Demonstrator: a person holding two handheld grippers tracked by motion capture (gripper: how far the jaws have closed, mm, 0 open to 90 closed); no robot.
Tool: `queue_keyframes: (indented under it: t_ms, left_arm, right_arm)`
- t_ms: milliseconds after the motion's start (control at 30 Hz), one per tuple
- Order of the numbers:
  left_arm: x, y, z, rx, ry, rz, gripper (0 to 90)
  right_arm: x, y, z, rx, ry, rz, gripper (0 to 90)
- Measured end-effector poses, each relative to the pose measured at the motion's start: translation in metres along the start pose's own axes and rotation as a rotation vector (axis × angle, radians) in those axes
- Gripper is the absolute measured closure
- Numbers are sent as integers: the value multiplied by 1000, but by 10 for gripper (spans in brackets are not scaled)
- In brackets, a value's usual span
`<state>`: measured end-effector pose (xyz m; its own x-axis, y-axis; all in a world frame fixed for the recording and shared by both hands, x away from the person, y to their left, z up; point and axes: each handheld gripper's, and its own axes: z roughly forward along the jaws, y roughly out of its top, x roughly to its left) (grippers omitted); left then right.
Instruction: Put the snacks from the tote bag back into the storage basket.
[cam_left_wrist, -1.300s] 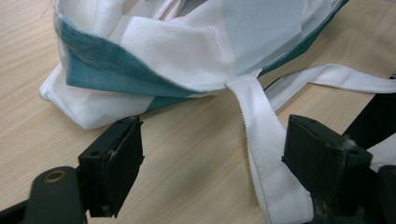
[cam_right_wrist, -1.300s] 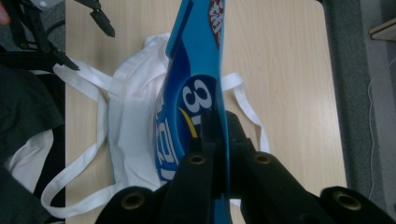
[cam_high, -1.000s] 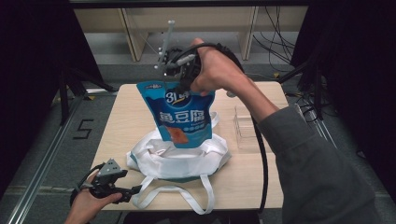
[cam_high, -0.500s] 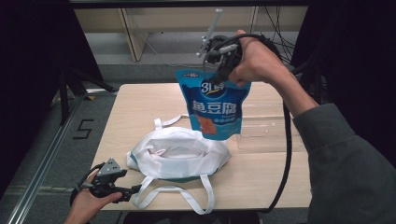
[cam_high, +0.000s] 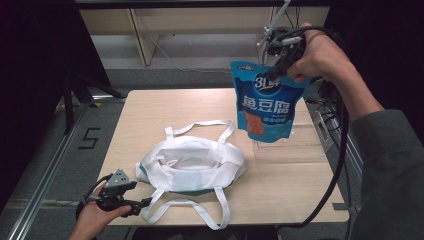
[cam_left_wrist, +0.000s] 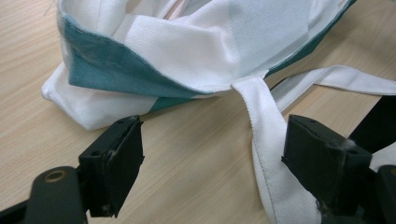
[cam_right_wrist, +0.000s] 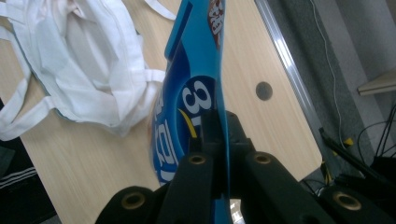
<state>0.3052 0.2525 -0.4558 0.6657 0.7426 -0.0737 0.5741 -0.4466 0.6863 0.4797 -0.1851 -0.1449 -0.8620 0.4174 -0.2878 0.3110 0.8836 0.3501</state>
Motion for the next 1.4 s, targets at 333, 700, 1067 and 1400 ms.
queue_keyframes:
  t_ms: [333, 700, 1067, 1400]
  left_arm:
    - [-2, 1, 2, -15, 5, -27, 194]
    - [-2, 3, 3, -6, -2, -2, 193]
    - [-1, 3, 3, -7, 1, 0, 190]
    - [-2, 3, 3, 0, 0, -4, 190]
  right_arm:
    - [-23, -31, 2, 9, -31, 77, 900]
    - [-42, -61, 21, 20, -23, 155, 900]
    - [-51, -76, 45, 8, -11, 156, 900]
    - [-52, -82, 67, -5, 24, 173, 900]
